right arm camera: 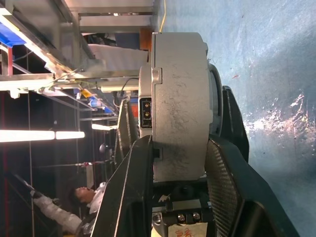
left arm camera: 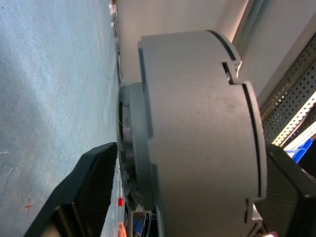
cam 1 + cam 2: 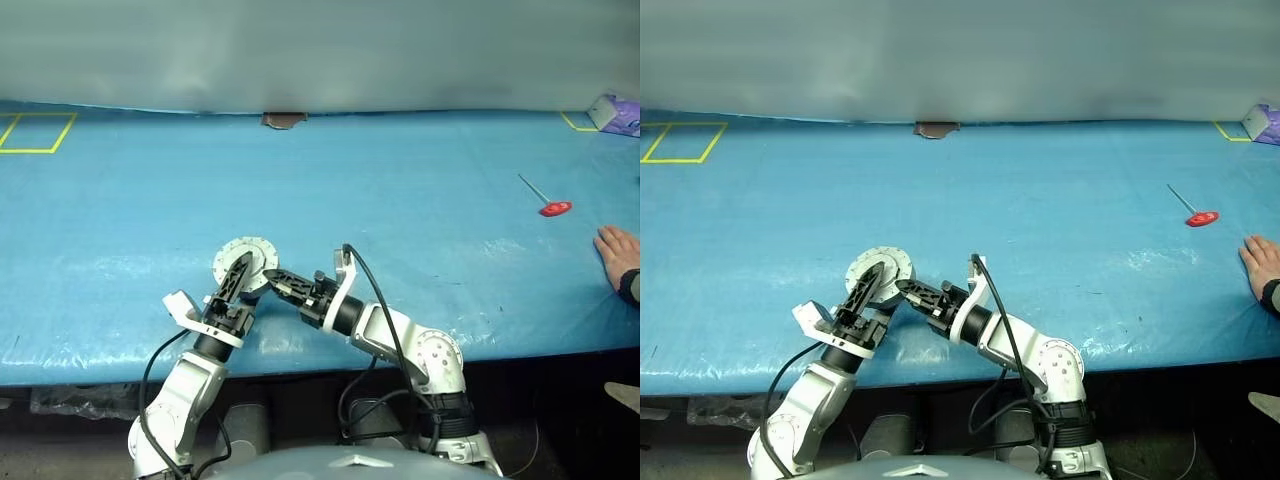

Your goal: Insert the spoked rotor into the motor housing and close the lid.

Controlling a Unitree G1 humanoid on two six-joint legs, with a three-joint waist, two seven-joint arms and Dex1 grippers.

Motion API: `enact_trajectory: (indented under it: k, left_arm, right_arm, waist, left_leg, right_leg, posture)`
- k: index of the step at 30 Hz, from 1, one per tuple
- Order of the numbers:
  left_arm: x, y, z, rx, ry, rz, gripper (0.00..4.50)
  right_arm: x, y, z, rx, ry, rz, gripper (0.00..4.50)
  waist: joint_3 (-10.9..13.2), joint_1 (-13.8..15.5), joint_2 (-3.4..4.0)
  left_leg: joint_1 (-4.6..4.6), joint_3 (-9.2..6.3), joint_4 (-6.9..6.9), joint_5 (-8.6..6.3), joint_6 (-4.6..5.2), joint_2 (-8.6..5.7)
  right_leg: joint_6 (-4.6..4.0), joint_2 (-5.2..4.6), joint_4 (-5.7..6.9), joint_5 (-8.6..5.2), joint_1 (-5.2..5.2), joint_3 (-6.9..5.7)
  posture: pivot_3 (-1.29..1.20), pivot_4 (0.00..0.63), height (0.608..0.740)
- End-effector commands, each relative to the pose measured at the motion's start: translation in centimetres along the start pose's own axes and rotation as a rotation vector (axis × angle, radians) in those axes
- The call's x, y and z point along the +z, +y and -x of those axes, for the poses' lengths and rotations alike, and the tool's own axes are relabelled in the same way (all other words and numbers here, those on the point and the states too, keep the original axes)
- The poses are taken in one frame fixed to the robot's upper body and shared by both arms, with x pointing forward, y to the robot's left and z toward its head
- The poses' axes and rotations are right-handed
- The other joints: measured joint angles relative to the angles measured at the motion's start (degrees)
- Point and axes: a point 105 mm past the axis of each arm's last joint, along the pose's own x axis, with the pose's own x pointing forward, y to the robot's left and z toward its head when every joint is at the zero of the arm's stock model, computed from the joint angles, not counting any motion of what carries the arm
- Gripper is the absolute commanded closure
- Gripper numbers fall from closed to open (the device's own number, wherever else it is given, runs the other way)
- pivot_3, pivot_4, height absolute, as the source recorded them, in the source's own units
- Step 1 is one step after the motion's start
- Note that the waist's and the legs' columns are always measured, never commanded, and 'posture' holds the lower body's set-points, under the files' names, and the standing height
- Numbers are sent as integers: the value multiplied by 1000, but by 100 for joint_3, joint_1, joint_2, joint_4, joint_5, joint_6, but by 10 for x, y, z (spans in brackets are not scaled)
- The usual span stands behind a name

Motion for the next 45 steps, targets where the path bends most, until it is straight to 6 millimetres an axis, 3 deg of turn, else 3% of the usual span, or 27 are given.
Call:
enact_trajectory:
  k: [1, 5, 9, 14, 19, 27, 33, 38, 45]
  left_arm:
    - [-6, -9, -6, -60, -32, 46, 1925]
    - [-4, -8, -6, -54, -40, 40, 2057]
    - [3, -7, -7, -29, -73, 14, 2057]
    - [21, -1, -14, 27, -110, -51, 2057]
    - [48, 2, -36, 65, -153, -136, 2057]
    - [101, 5, -84, 177, -260, -216, 2057]
    - [135, -13, -123, 180, -329, -264, 2058]
    - [148, -19, -148, 208, -343, -289, 2058]
    - [155, 4, -158, 354, -353, -317, 2058]
  right_arm:
    - [0, 23, 3, 94, -10, 37, 3363]
    - [2, 20, 6, 76, -25, 64, 3363]
    - [8, 15, 11, 14, -60, 216, 3363]
    - [7, 13, 22, -19, -39, 439, 1641]
    - [13, 8, 28, -87, -65, 614, 5]
    - [24, -3, 35, -230, -173, 954, 0]
    - [34, -3, 40, -293, -299, 1300, 0]
    - [33, -8, 44, -297, -326, 1476, 0]
    - [37, -24, 56, -359, -345, 1494, 0]
  waist:
    - [0, 0, 0]
    - [0, -2, 0]
    - [0, 3, 1]
    - [-1, 22, 0]
    - [-2, 53, 0]
    - [-2, 109, -9]
    - [2, 129, -18]
    - [5, 142, -24]
    - [5, 128, -24]
  left_leg:
    - [-4, 0, 0, 0, 0, 0]
    - [-22, 0, 1, 0, 1, 0]
    - [-35, 1, 6, -5, 9, -2]
    - [-37, 2, 16, -6, 11, -5]
    - [-35, 0, 25, -5, 12, 0]
    - [-44, 1, 51, -6, 12, -8]
    - [-51, -1, 63, -5, 11, -11]
    - [-53, -2, 62, -5, 11, -14]
    - [-52, 0, 60, -5, 11, -15]
  right_leg:
    - [4, 0, -8, 3, 0, -1]
    - [19, 4, -33, 17, -1, -1]
    - [26, 3, -46, 24, -4, 0]
    - [32, 3, -47, 27, -1, -1]
    - [28, 14, -42, 31, 2, -6]
    - [59, 12, -45, 58, 10, -2]
    - [81, 14, -49, 76, 10, -3]
    - [83, 12, -51, 78, 11, -3]
    - [82, 9, -52, 78, 10, -2]
  posture:
    - [0, 150, 740]
    - [0, 150, 740]
    - [0, 150, 740]
    - [0, 150, 740]
    - [0, 150, 740]
    - [0, 150, 740]
    - [0, 150, 740]
    - [0, 150, 740]
    - [0, 150, 740]
